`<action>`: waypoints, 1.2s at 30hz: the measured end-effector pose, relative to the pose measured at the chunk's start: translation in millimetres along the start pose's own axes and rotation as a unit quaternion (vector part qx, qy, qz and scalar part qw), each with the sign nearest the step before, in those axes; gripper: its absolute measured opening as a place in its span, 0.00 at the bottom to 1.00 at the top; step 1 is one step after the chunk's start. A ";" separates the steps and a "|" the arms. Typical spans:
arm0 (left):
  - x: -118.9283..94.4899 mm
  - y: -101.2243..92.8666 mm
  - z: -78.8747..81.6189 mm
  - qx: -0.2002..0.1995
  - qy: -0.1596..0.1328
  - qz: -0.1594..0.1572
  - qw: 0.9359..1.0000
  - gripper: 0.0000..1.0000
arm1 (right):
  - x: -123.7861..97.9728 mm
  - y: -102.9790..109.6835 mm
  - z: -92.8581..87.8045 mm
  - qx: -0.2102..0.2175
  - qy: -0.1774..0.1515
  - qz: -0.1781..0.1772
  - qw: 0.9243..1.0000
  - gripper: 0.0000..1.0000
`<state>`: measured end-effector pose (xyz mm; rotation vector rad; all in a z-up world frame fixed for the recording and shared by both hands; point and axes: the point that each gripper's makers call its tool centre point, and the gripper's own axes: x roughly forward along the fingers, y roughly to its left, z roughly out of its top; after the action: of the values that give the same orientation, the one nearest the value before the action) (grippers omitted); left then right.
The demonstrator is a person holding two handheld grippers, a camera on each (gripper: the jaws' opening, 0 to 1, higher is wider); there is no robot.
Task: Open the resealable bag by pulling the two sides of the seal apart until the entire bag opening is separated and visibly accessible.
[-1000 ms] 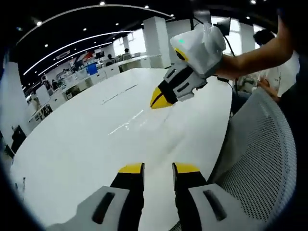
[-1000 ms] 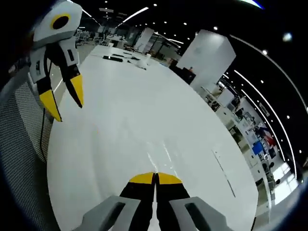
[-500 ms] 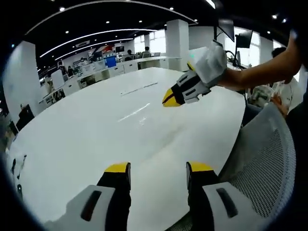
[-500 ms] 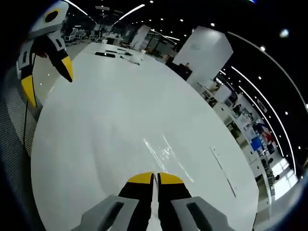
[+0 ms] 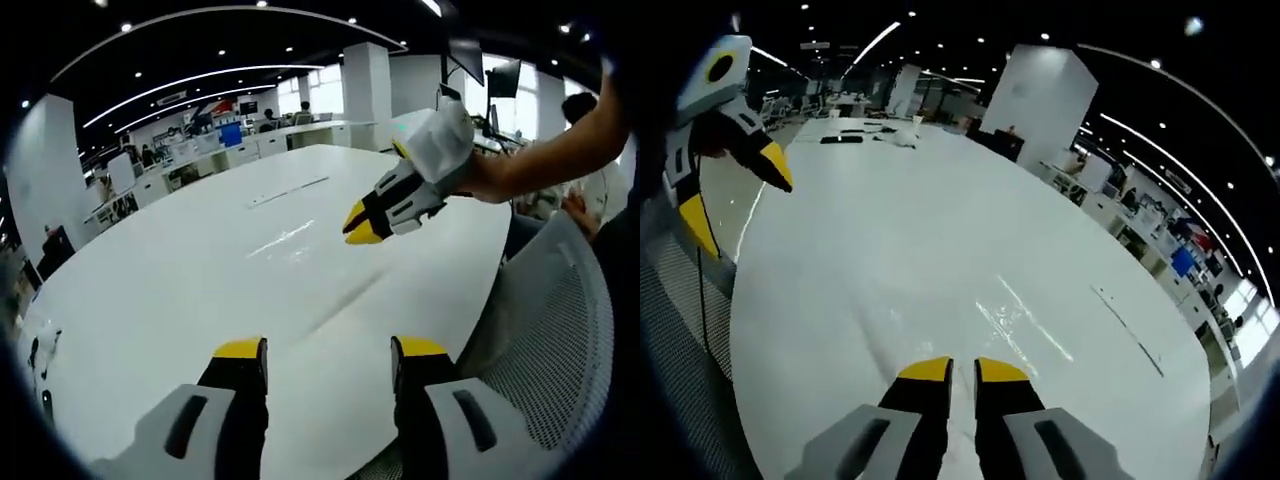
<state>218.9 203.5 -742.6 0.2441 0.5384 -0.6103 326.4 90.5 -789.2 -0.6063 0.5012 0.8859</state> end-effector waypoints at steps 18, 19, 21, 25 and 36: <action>-15.0 -14.8 6.0 0.011 -0.013 0.006 1.000 0.54 | -64.9 10.2 -12.8 0.141 -0.044 0.002 0.989 0.16; -16.0 -15.6 6.3 0.012 -0.014 0.009 1.000 0.54 | -70.3 10.2 -13.1 0.152 -0.048 0.001 0.987 0.18; -17.6 -17.6 5.9 0.013 -0.016 0.010 1.000 0.54 | -77.8 11.0 -13.2 0.163 -0.054 0.001 0.985 0.24; -20.9 -22.2 2.8 0.010 -0.018 0.006 1.000 0.55 | -94.0 19.1 -16.7 0.205 -0.065 0.009 0.977 0.37; -25.9 -28.3 -5.0 -0.017 -0.018 0.013 1.000 0.70 | -121.7 28.2 -32.1 0.232 -0.077 -0.024 0.969 0.63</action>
<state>182.0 195.1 -734.4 0.2075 0.5104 -0.5793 232.4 14.9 -743.6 -0.1202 0.5275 0.7287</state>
